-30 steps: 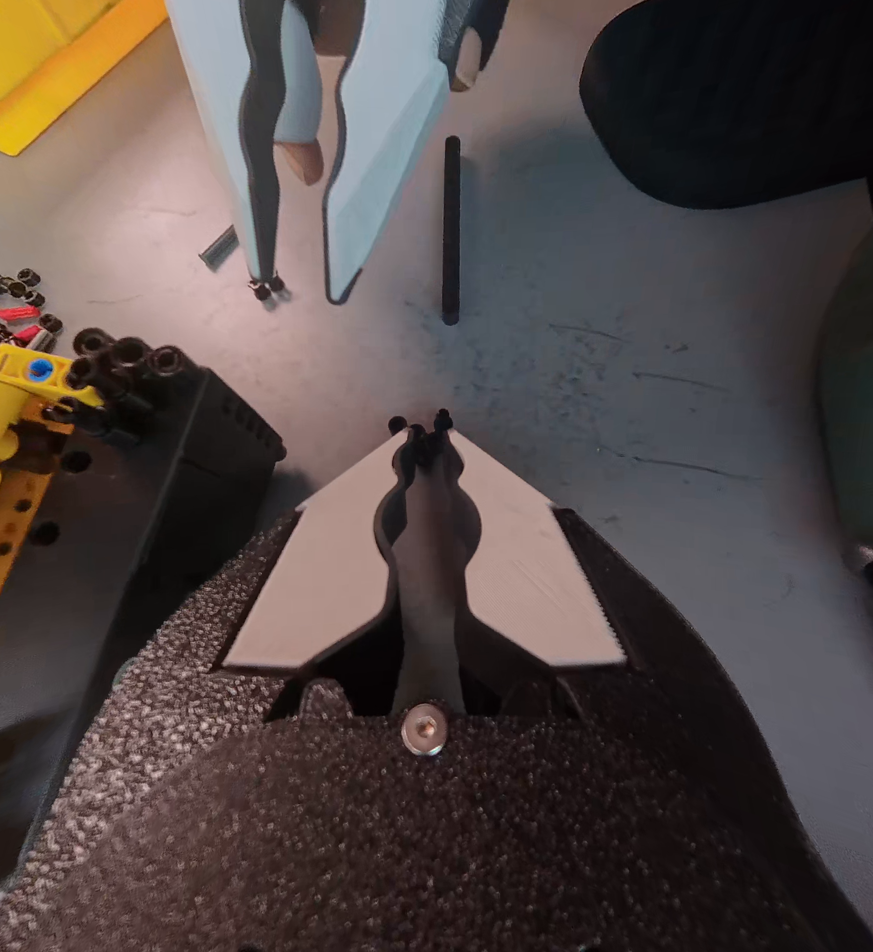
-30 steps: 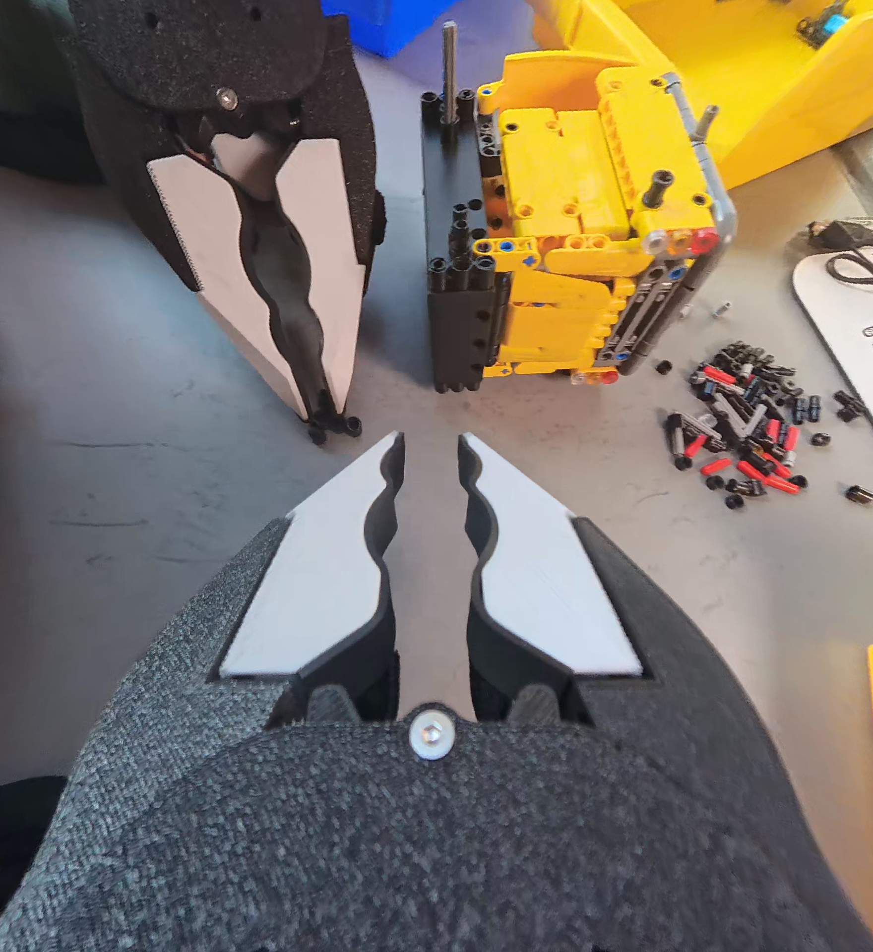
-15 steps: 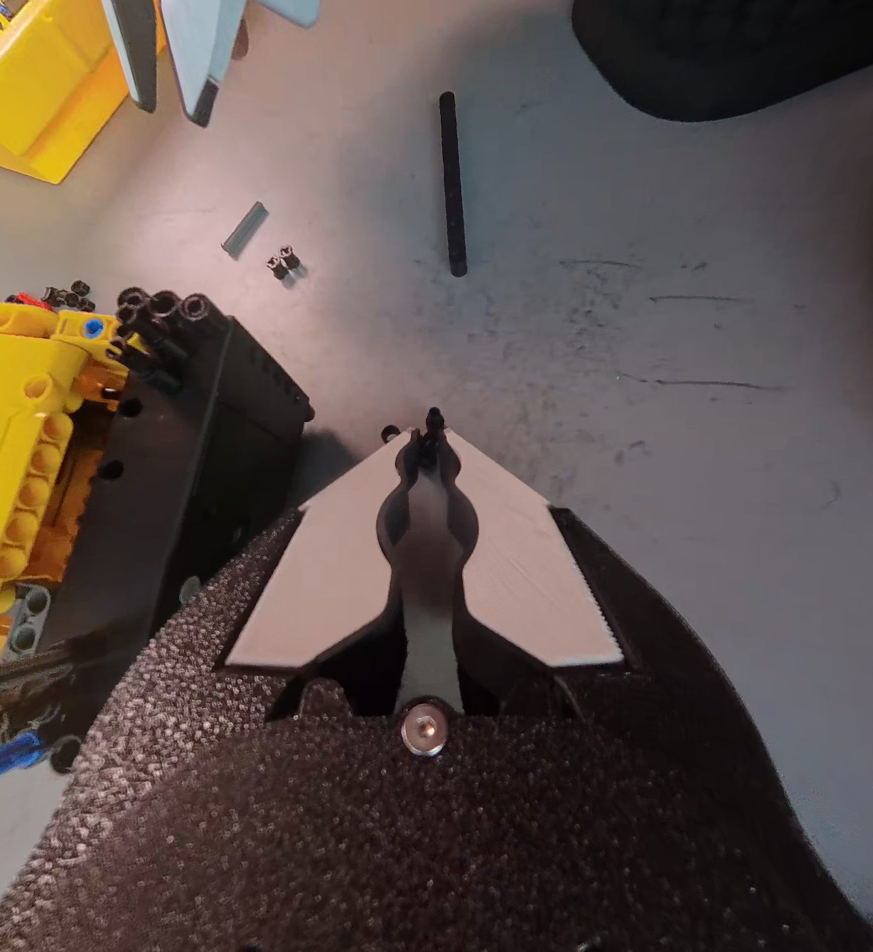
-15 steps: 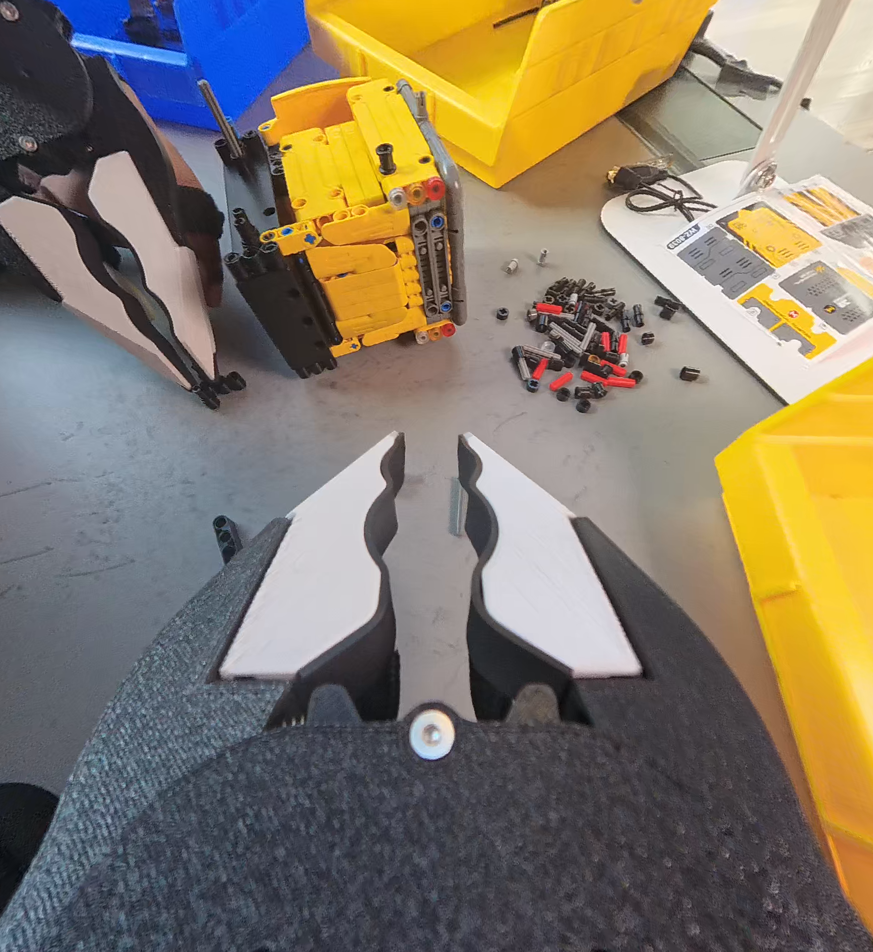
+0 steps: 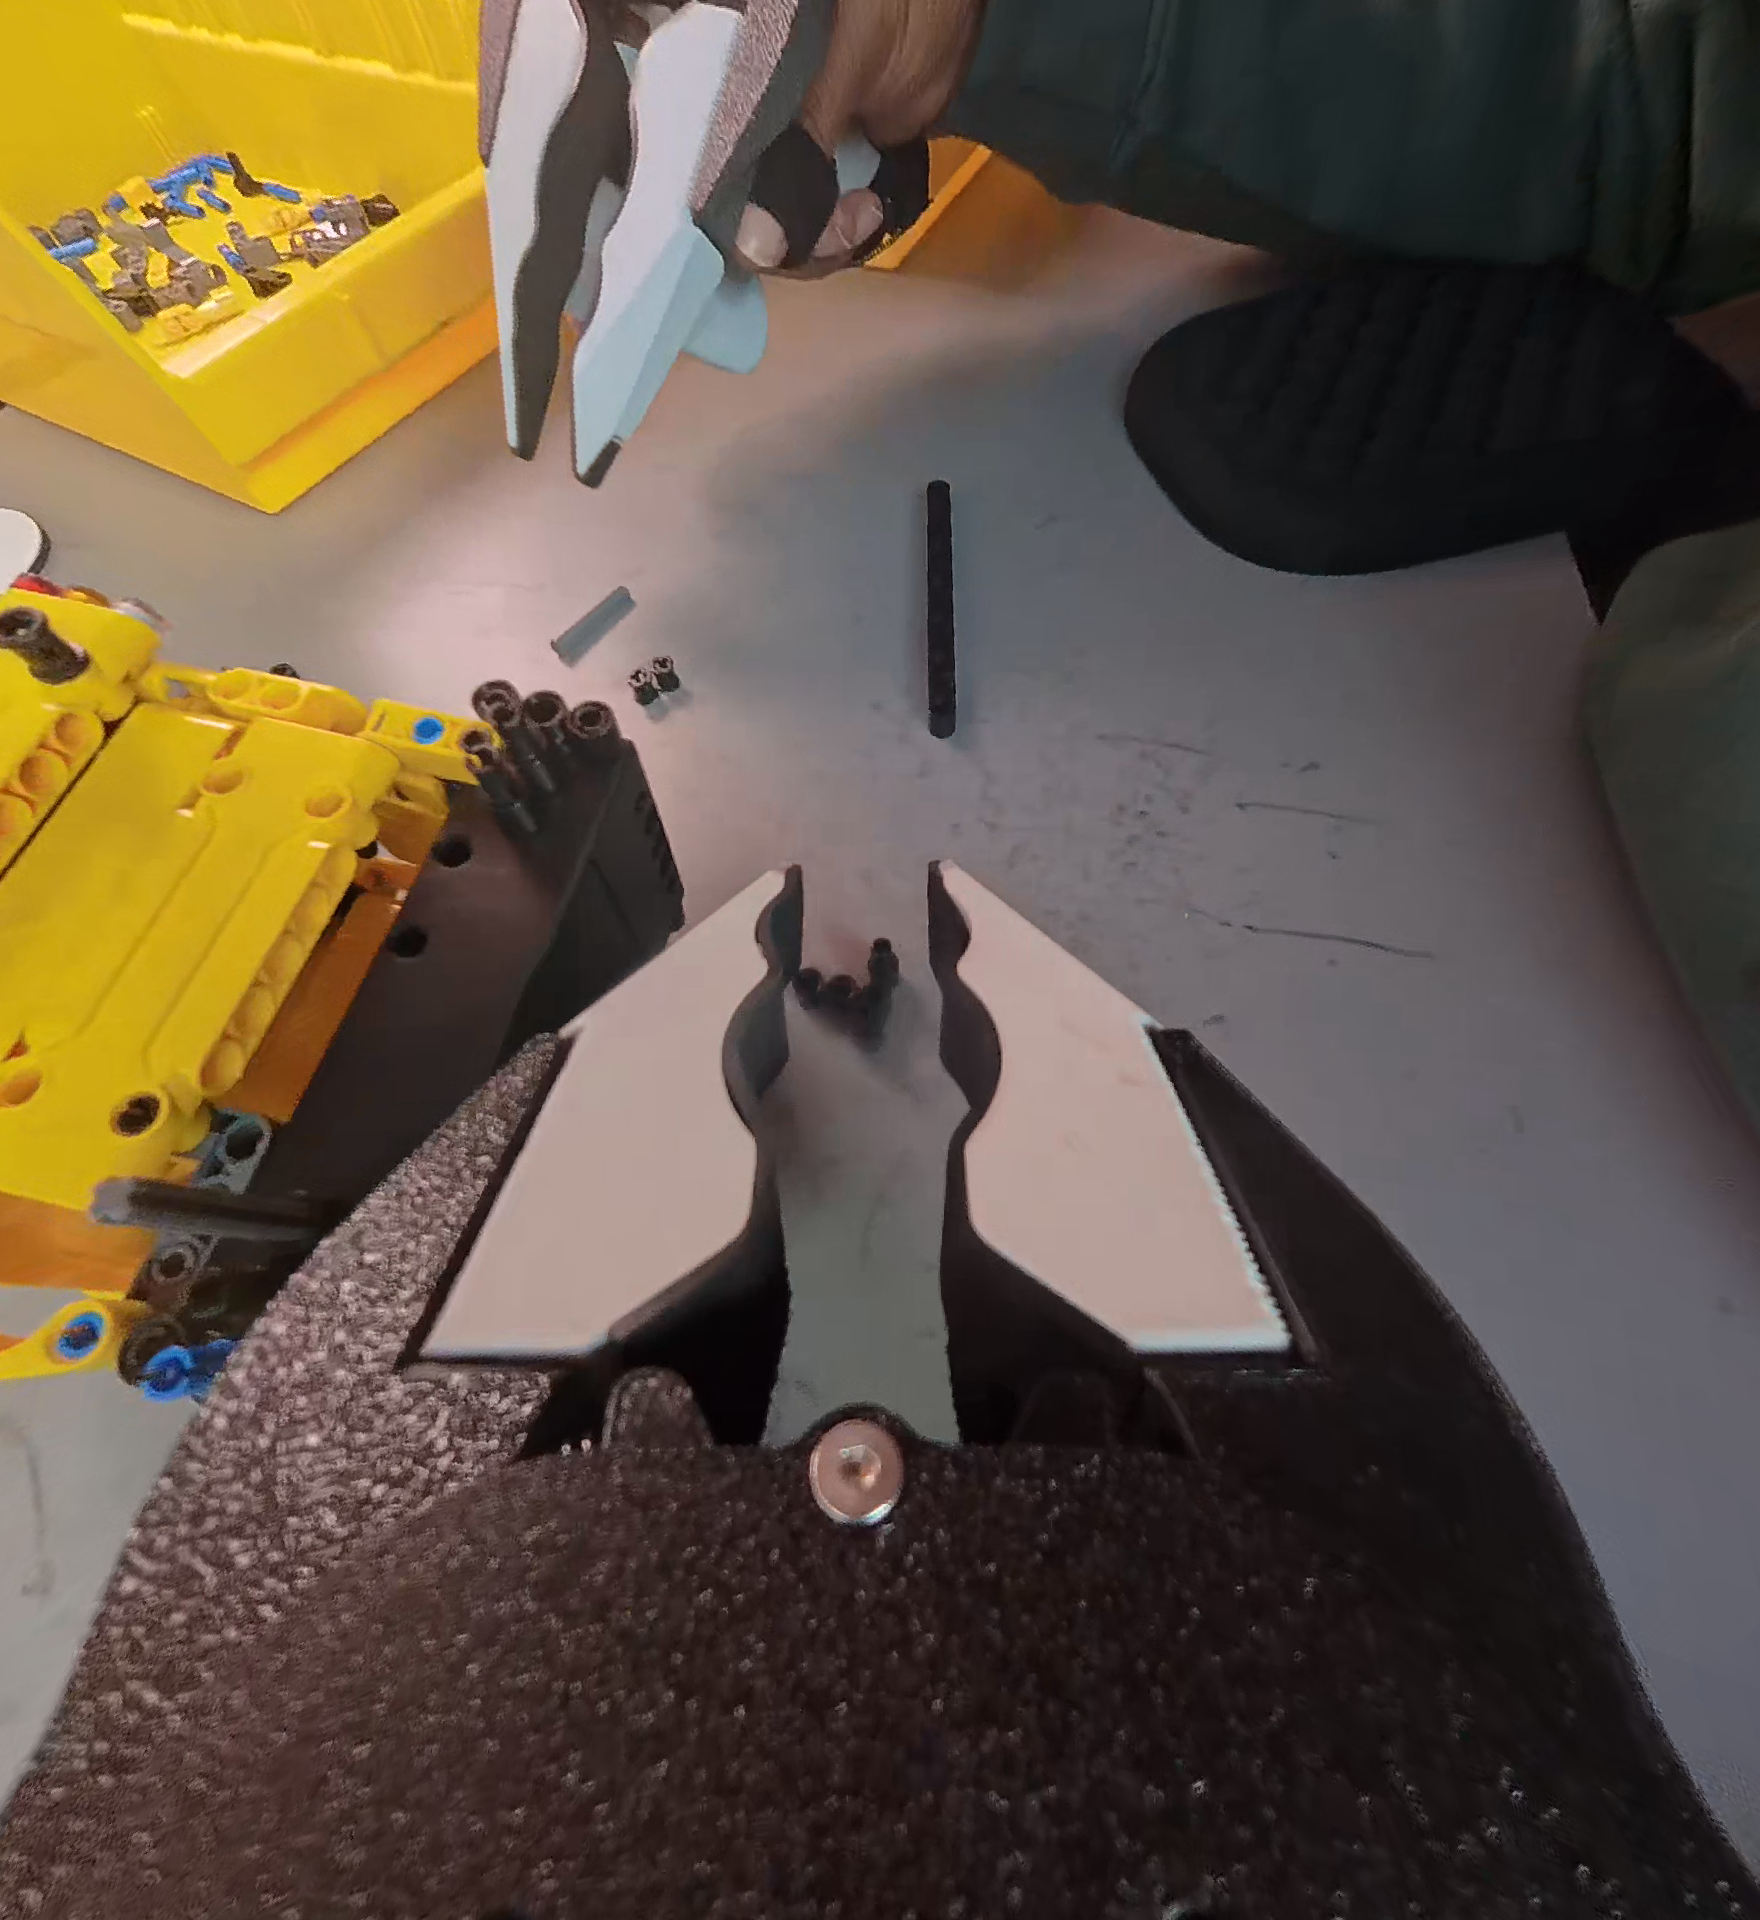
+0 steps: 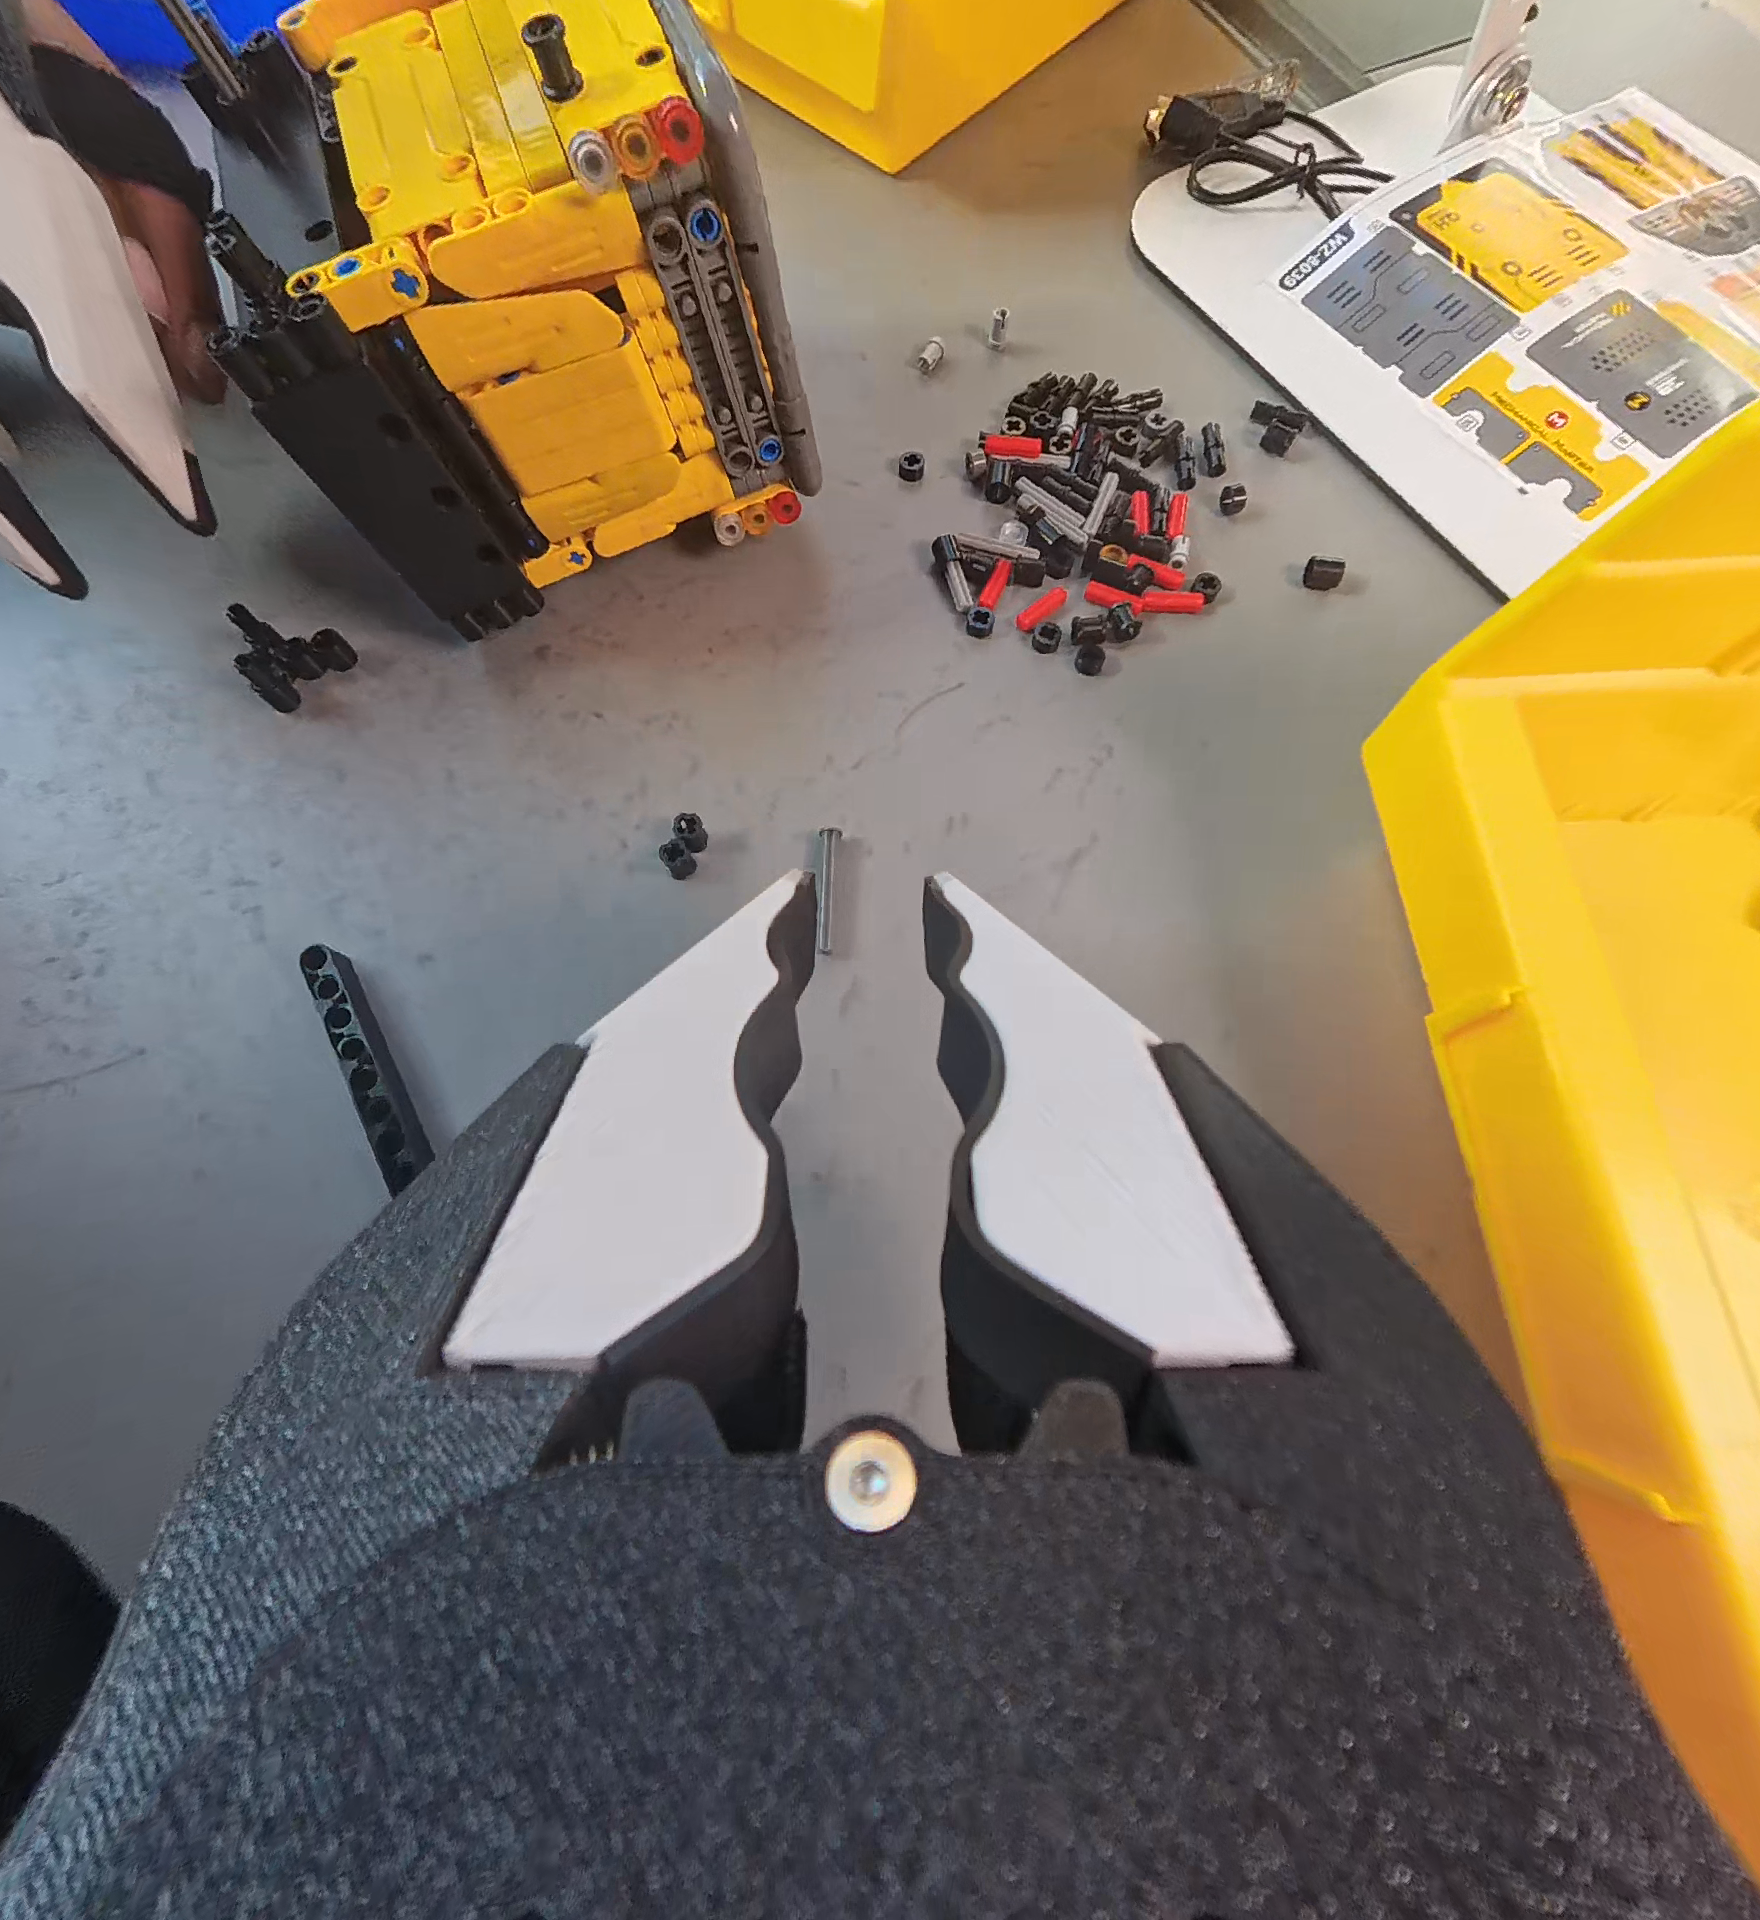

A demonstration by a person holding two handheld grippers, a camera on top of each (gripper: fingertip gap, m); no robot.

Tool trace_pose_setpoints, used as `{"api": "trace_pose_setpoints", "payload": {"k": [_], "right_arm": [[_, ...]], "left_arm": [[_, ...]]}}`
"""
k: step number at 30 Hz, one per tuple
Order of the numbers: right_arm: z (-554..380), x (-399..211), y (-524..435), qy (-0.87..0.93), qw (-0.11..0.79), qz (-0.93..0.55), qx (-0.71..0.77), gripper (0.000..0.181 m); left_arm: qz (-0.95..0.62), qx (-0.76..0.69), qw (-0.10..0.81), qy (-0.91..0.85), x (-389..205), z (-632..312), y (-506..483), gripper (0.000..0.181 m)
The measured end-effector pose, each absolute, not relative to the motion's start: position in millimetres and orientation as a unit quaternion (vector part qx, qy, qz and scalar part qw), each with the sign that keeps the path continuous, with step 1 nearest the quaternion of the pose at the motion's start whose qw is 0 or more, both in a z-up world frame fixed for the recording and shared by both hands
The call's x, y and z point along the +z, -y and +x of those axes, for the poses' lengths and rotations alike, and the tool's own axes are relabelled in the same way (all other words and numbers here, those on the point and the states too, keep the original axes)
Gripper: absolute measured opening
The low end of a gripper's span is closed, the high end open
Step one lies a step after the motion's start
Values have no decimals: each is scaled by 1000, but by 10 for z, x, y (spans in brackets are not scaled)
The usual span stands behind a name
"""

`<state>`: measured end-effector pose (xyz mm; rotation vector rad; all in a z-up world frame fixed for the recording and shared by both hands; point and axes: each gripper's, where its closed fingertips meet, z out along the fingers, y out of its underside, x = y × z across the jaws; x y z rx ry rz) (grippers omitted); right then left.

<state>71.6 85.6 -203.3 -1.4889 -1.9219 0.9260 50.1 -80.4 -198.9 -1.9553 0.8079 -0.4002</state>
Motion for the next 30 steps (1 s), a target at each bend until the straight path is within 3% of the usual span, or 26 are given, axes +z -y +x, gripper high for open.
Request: {"api": "trace_pose_setpoints", "payload": {"k": [9,19,30], "right_arm": [[749,-2113,-822,722,253,-549,337,20],[794,-2100,-828,727,248,-543,338,27],[864,-2201,-911,735,238,-552,314,20]], "left_arm": [[-806,-175,497,-270,-1956,464,671,39],[-796,-144,526,-261,-1875,407,614,34],[-787,-133,539,-268,-1824,432,610,32]]}}
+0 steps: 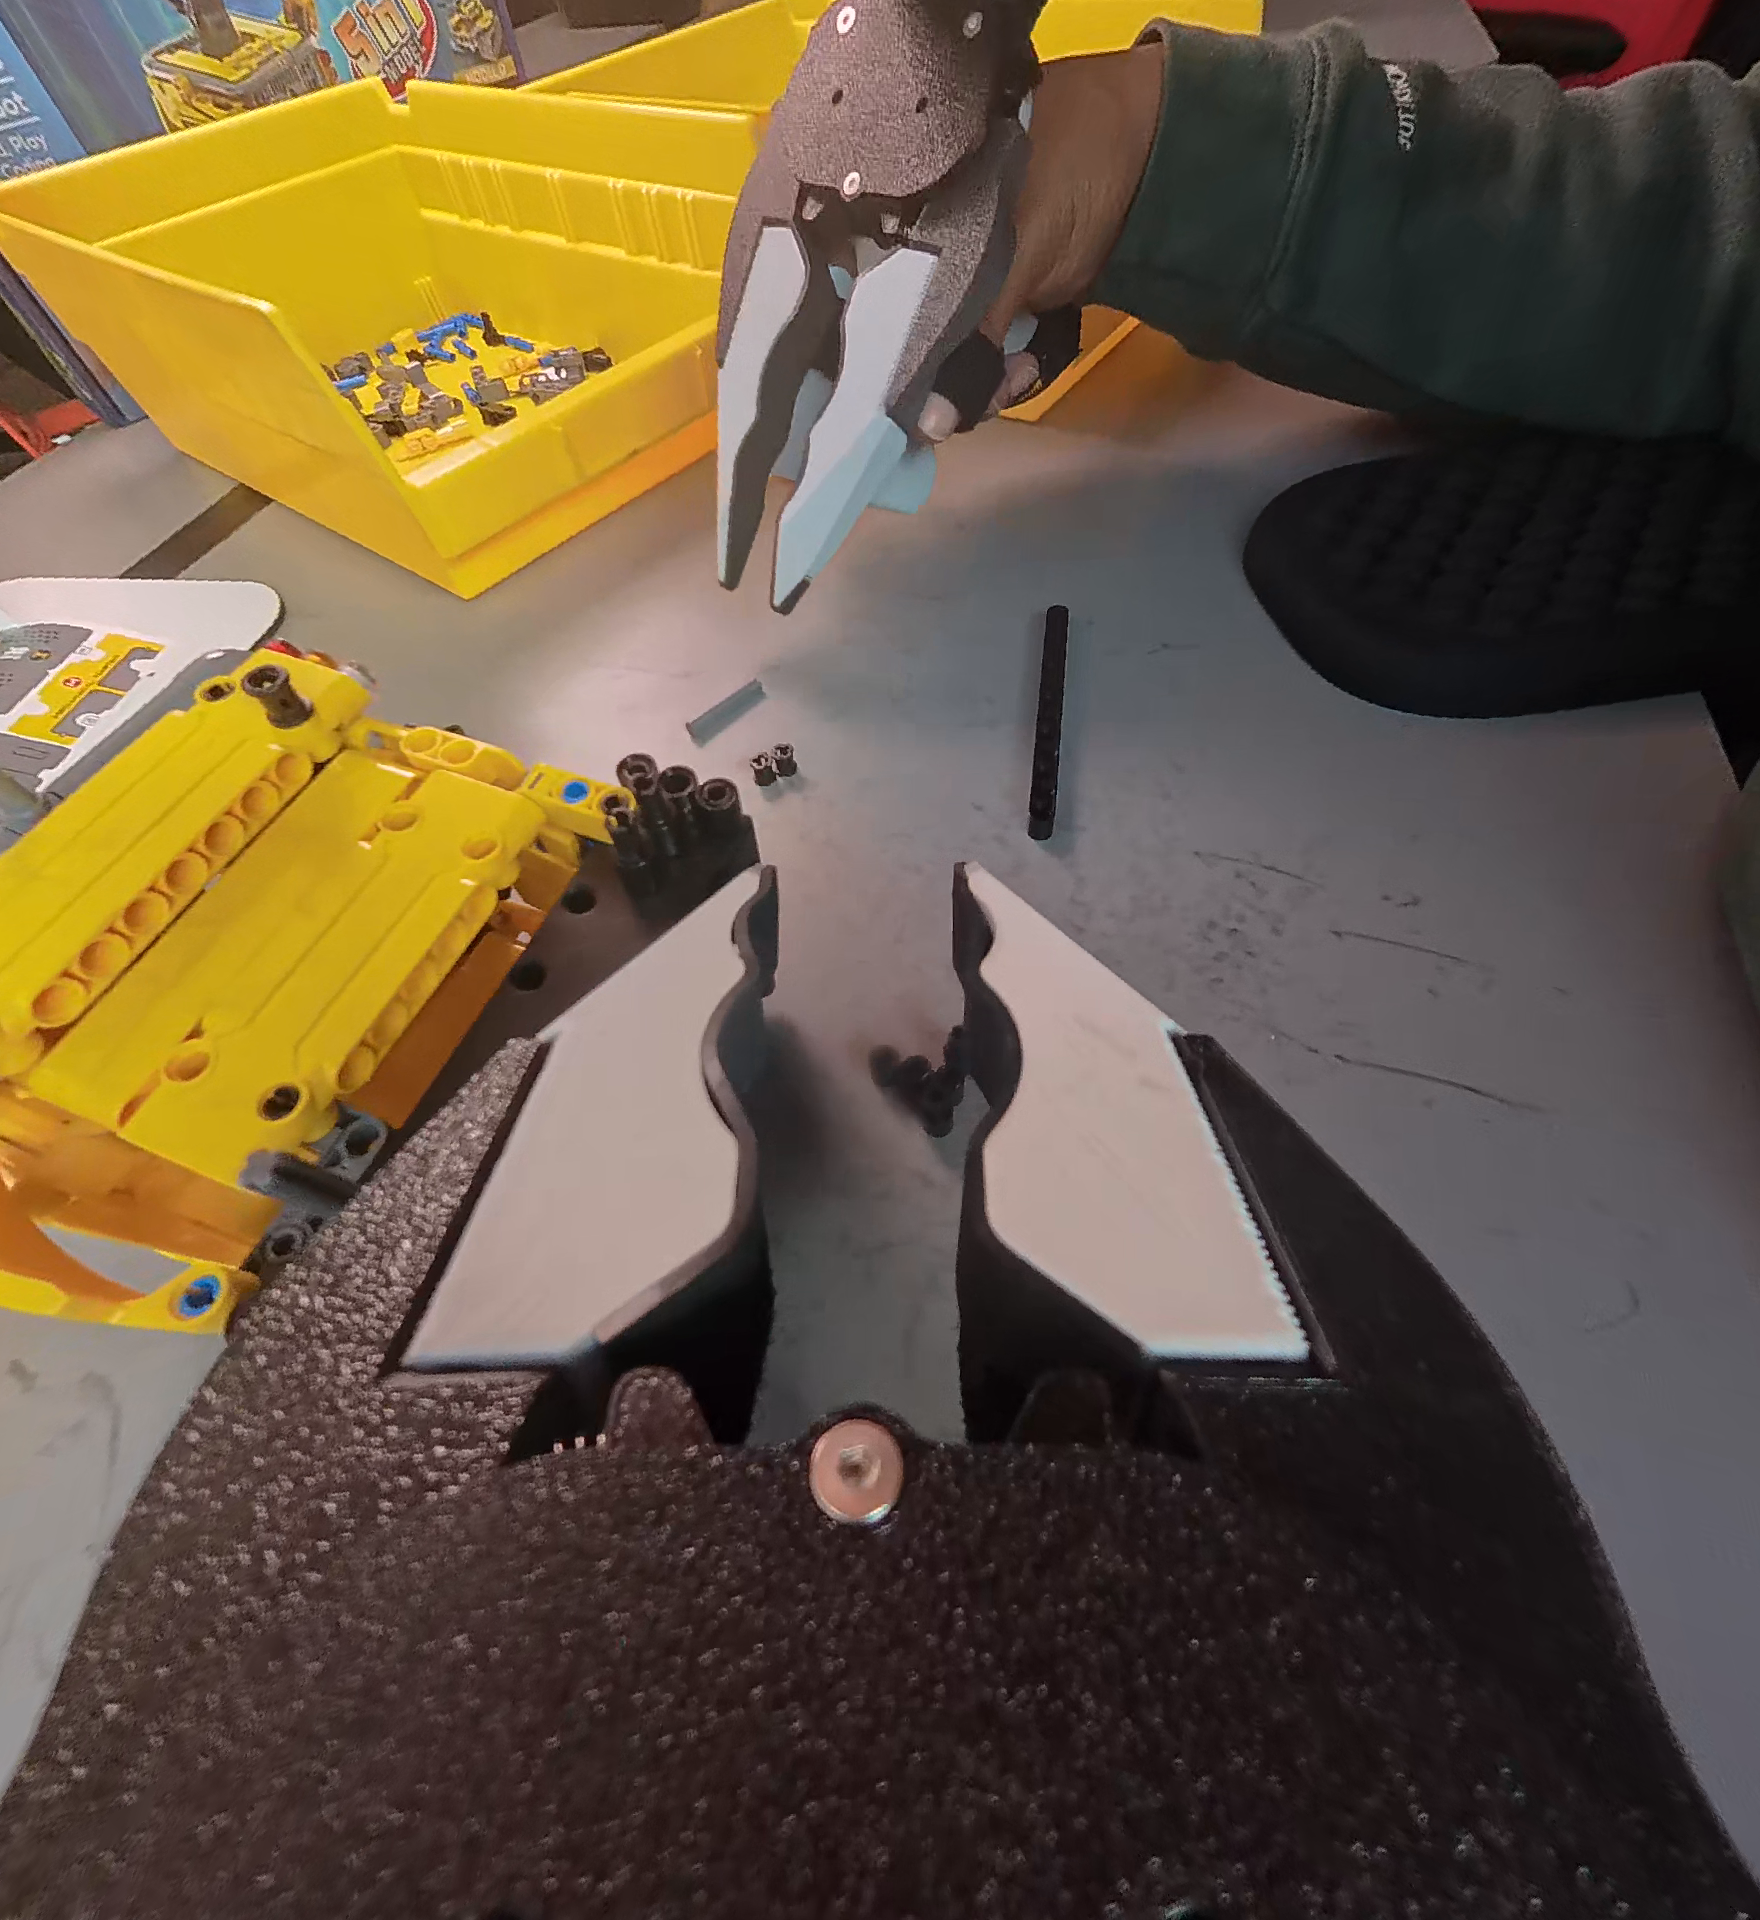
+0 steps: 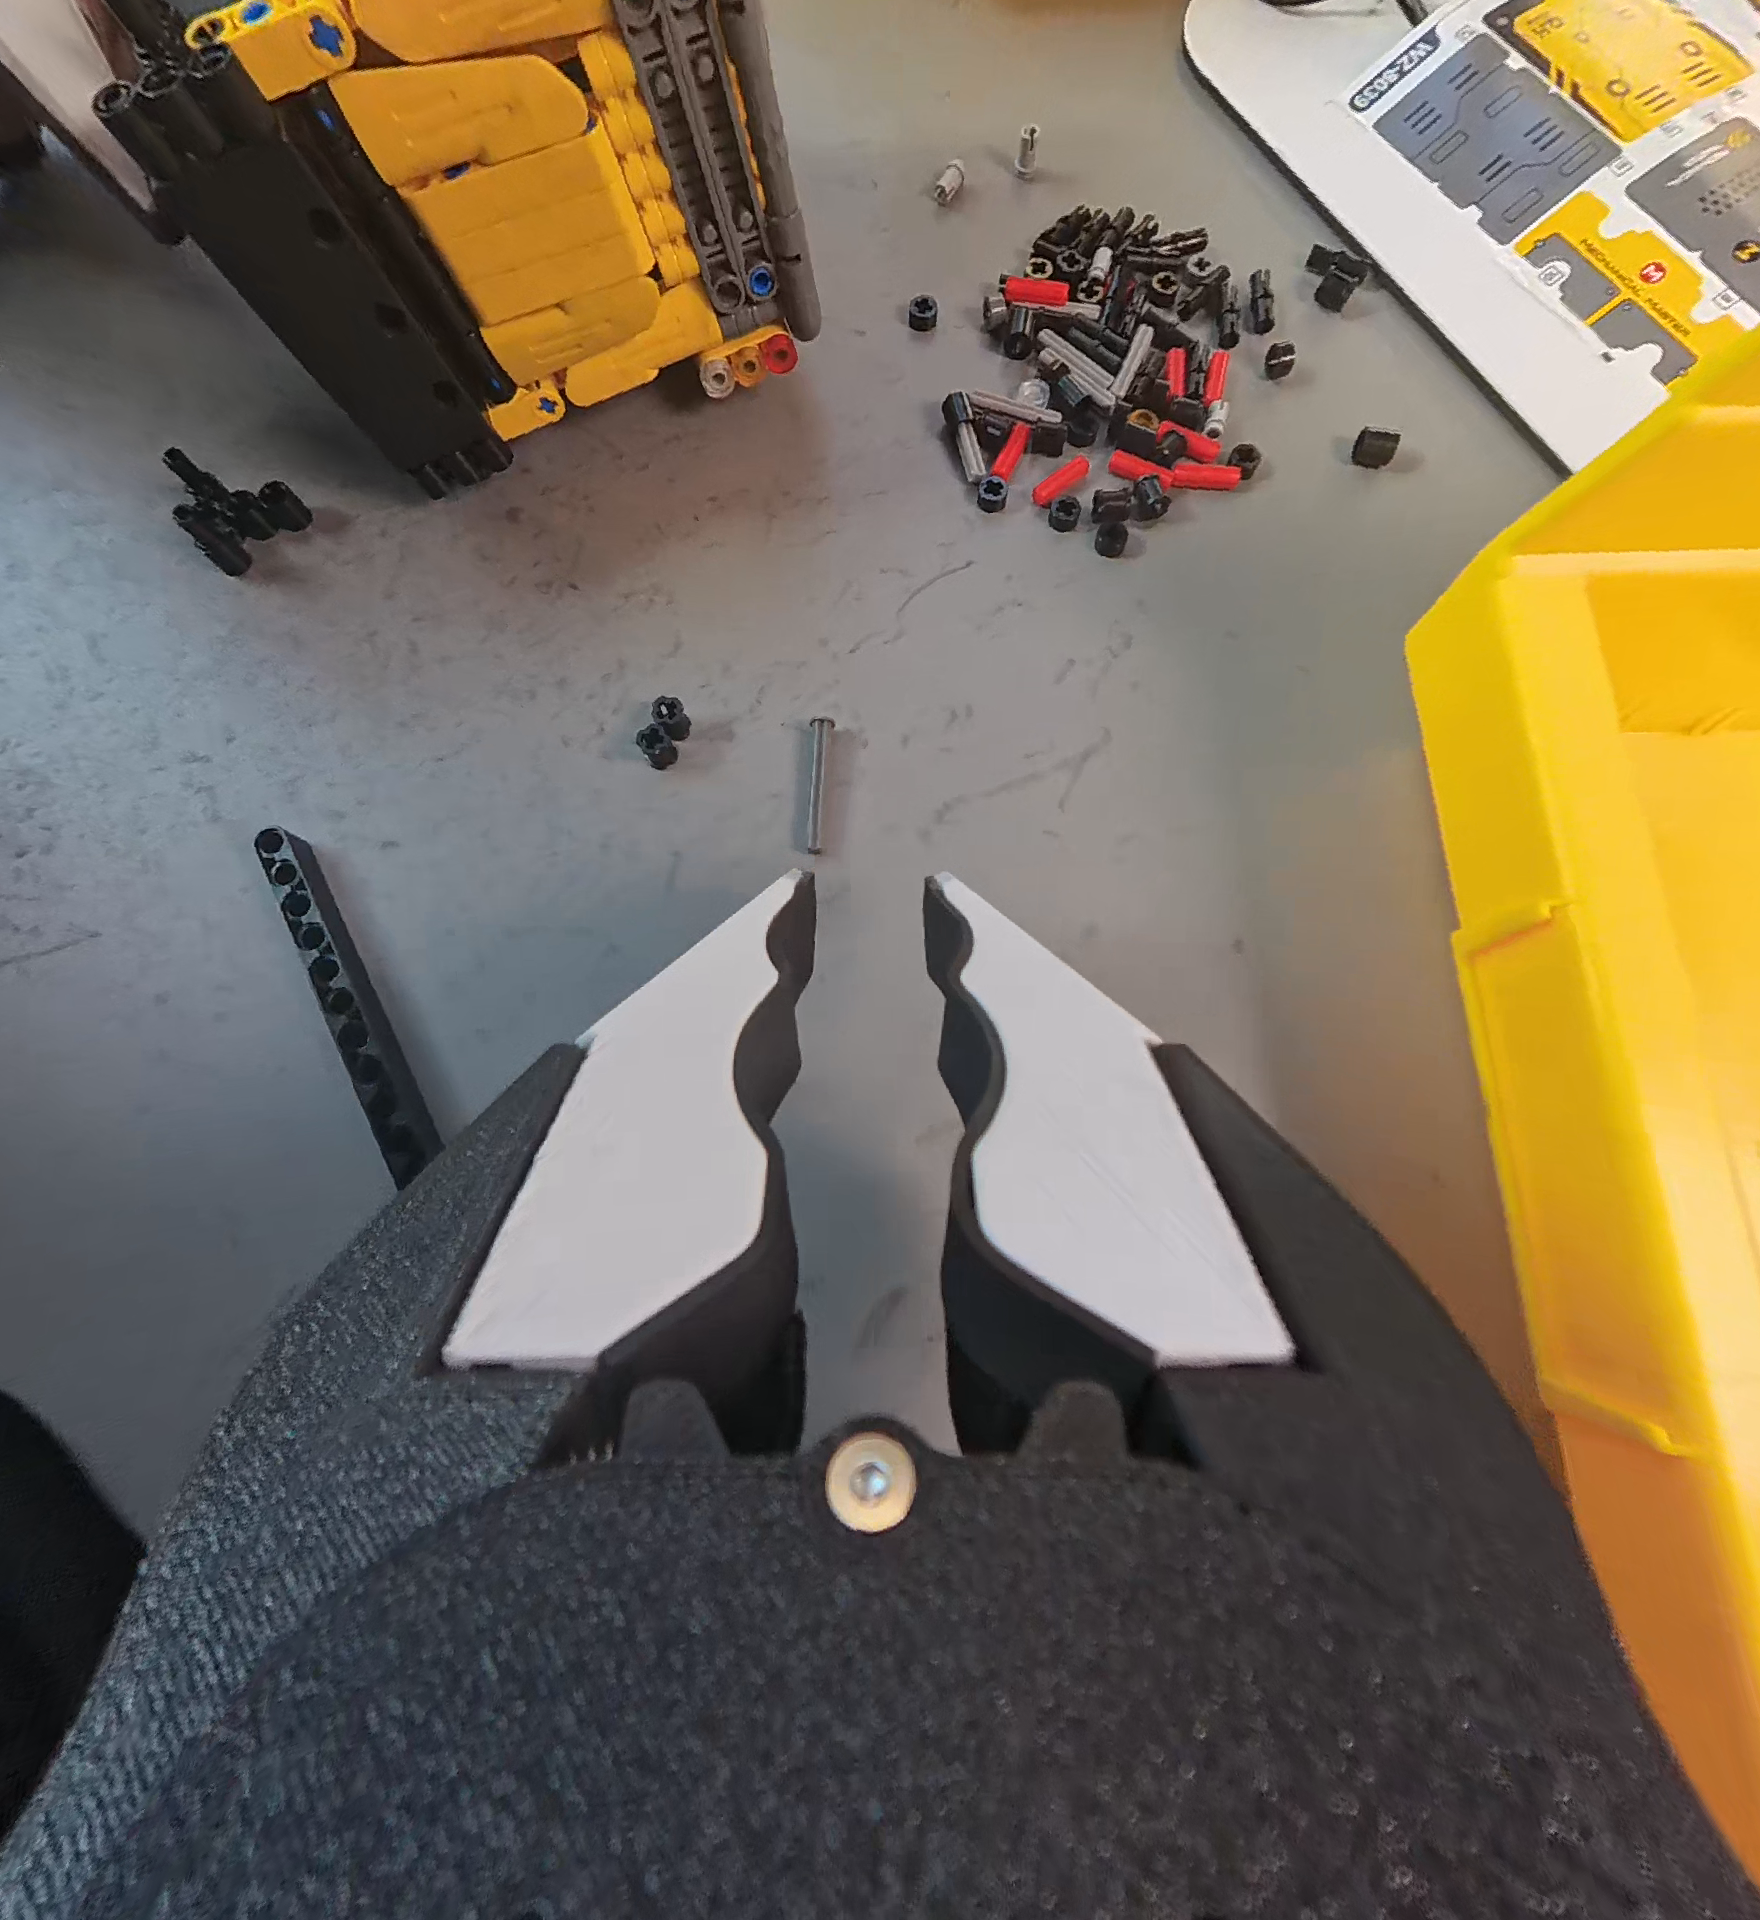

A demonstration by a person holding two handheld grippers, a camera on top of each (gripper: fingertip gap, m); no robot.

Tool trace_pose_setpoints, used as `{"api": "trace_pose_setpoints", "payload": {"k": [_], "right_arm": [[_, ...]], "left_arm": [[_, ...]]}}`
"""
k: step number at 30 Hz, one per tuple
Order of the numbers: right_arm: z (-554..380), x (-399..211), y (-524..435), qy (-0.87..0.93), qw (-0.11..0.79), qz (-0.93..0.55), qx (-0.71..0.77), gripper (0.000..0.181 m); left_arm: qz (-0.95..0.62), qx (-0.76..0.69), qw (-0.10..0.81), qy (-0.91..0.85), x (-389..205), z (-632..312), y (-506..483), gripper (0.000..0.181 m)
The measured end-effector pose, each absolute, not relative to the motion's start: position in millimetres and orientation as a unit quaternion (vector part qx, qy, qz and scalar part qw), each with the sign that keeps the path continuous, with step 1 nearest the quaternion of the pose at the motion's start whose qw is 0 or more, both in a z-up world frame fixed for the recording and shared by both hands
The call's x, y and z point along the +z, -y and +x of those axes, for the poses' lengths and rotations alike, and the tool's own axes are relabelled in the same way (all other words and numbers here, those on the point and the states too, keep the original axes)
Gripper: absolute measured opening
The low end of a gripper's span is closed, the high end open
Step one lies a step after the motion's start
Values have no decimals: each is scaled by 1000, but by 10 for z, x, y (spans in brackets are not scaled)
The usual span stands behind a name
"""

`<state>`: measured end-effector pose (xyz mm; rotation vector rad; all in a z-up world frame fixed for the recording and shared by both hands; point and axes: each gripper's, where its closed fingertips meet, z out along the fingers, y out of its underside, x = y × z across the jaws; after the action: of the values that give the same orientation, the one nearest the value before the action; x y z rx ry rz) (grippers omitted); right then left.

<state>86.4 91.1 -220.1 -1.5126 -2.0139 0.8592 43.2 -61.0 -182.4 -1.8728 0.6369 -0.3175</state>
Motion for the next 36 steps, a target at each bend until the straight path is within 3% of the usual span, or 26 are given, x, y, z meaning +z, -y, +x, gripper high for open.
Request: {"api": "trace_pose_setpoints", "payload": {"k": [9,13,17,22,26,31,36], "right_arm": [[732,-2327,-736,747,228,-538,318,19],[653,-2409,-740,766,250,-528,271,4],[663,-2378,-740,782,269,-507,243,3],[566,-1635,-464,736,370,-423,378,3],[606,-1077,190,690,399,-317,514,3],[574,-1142,687,700,414,-252,525,3],[554,-1191,728,694,393,-260,544,3]], "left_arm": [[-788,-125,538,-272,-1842,429,598,31],[-791,-118,536,-269,-1850,393,587,28],[-786,-130,550,-251,-1754,334,590,23],[-766,-186,576,-217,-1563,327,617,23],[-732,-271,597,-186,-1371,441,647,23],[-688,-360,609,-161,-1180,607,674,20],[-683,-359,613,-170,-1162,653,687,8]]}}
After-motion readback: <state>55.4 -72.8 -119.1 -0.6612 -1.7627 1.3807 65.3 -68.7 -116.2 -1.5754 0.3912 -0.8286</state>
